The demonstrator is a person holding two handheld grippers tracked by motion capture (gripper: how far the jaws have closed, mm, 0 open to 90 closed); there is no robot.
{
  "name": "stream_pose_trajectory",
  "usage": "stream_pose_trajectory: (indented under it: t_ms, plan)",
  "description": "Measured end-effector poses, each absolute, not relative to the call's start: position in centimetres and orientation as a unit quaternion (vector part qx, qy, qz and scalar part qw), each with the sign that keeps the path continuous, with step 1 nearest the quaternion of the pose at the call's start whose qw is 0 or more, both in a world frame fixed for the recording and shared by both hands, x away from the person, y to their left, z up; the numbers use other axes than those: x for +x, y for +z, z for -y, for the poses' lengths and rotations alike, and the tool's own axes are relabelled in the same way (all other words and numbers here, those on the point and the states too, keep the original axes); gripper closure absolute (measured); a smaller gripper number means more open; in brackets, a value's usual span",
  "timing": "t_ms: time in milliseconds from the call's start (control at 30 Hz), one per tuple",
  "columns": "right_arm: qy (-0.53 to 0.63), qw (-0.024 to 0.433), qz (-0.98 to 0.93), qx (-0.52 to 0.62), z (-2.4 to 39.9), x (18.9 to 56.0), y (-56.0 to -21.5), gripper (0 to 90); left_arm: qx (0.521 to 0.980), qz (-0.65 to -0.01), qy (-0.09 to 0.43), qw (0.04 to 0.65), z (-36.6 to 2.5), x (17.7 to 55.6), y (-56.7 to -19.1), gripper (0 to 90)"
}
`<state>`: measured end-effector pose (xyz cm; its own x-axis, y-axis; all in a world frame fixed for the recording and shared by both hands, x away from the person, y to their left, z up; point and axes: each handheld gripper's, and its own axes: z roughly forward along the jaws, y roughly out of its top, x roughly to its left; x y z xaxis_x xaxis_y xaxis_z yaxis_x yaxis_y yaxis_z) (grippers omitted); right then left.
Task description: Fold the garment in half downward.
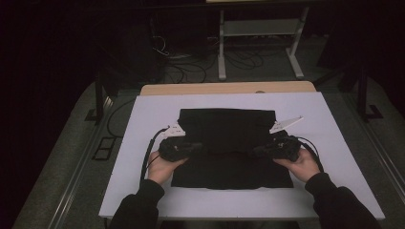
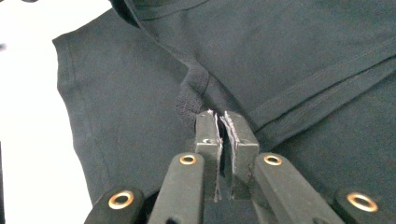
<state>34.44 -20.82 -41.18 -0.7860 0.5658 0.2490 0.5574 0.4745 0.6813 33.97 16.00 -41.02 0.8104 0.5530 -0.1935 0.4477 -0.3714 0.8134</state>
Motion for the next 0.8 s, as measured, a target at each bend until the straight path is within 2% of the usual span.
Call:
stream_pose_trajectory:
  t_ms: [800]
  plan:
    - [0.388, -0.008, -0.865, 0.317, 20.8, 31.9, -41.8, 84.2, 0.844, -0.277, 0.039, 0.458, -15.7, 31.0, -41.6, 86.7]
